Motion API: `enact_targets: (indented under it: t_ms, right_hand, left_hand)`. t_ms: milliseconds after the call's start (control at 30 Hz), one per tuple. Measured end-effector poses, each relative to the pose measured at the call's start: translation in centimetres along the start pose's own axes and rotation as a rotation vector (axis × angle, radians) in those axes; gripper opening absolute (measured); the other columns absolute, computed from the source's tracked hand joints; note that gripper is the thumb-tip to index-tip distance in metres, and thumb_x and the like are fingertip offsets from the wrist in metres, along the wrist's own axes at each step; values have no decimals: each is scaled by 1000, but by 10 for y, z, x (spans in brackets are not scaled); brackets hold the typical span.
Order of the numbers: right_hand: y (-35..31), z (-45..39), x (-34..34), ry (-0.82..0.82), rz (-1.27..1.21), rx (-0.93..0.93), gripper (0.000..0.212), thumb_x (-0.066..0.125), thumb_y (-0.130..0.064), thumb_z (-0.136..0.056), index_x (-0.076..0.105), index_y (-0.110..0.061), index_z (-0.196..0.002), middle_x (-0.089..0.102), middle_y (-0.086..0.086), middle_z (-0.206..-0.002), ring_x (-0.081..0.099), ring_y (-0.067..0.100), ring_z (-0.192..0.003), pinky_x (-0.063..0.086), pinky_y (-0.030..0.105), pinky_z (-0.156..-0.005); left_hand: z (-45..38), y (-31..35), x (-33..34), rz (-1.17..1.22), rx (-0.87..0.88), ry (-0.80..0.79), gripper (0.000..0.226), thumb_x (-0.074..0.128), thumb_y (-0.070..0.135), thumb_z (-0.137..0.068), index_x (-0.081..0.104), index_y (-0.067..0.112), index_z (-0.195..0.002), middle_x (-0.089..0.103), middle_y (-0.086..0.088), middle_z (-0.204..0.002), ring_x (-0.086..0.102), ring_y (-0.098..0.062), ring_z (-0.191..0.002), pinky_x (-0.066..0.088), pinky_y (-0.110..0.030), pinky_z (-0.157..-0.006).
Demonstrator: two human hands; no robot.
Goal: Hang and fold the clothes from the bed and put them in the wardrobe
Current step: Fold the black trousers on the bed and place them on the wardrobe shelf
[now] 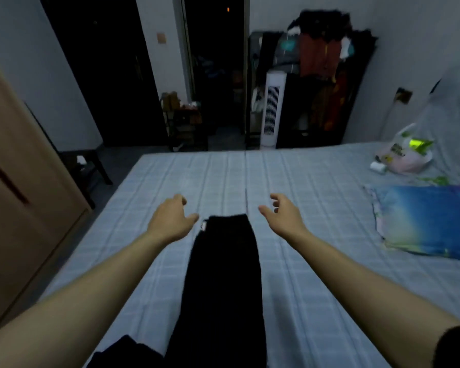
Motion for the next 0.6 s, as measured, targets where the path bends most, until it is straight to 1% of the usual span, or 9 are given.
enact_targets:
  t_ms: [133, 200, 267, 433, 533, 600]
  right_hand:
    - [78, 2, 39, -88, 41, 110, 57, 59, -37, -96, 44, -9, -142, 50, 11, -143, 48, 25, -130, 41, 40, -106]
    - [105, 1, 54, -92, 34, 168, 54, 58, -35, -96, 45, -8, -141, 50, 11, -142, 48, 24, -129, 42, 41, -106]
    - [126, 0, 69, -75, 49, 196, 51, 58, -34, -97, 47, -8, -140, 52, 11, -140, 49, 24, -128, 42, 38, -105]
    - [161, 1, 106, -111, 147, 180, 50, 57, -34, -97, 47, -8, -139, 52, 10, -140, 49, 23, -128, 39, 33, -102]
    - [178, -3, 128, -140, 248, 97, 52, 56, -38, -96, 46, -10, -140, 52, 9, -140, 49, 22, -128, 38, 31, -104]
    - [190, -12, 142, -154, 323, 44, 53, 54, -40, -96, 44, -14, -141, 50, 6, -139, 46, 21, -129, 35, 28, -103]
  left_hand:
    - [18, -46, 75, -169, 60, -174, 58, 61, 50, -92, 49, 15, -136, 53, -8, -135, 50, -28, -125, 45, -44, -102]
    - [19, -69, 95, -186, 42, -211, 55, 59, 50, -93, 49, 16, -135, 53, -6, -135, 49, -25, -125, 45, -42, -102]
    - [15, -87, 108, -196, 23, -222, 53, 57, 49, -94, 49, 16, -135, 53, -5, -136, 49, -24, -125, 45, -41, -101]
    - [-2, -112, 149, -142, 35, -255, 51, 54, 48, -96, 49, 16, -135, 53, -6, -136, 49, -25, -125, 44, -39, -101]
    - [-21, -116, 183, -127, 78, -288, 51, 54, 49, -95, 50, 17, -135, 53, -8, -134, 50, -28, -122, 45, -41, -99]
    - [-38, -117, 211, -115, 104, -294, 50, 55, 48, -94, 50, 20, -135, 50, -9, -136, 49, -30, -122, 45, -42, -100]
Point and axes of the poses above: each hand's wrist, its own z-axis away from the middle knuckle, its own x-axis out of the palm, y = z × x, the point moved 1 cm from there along -z, towards the middle knuckle
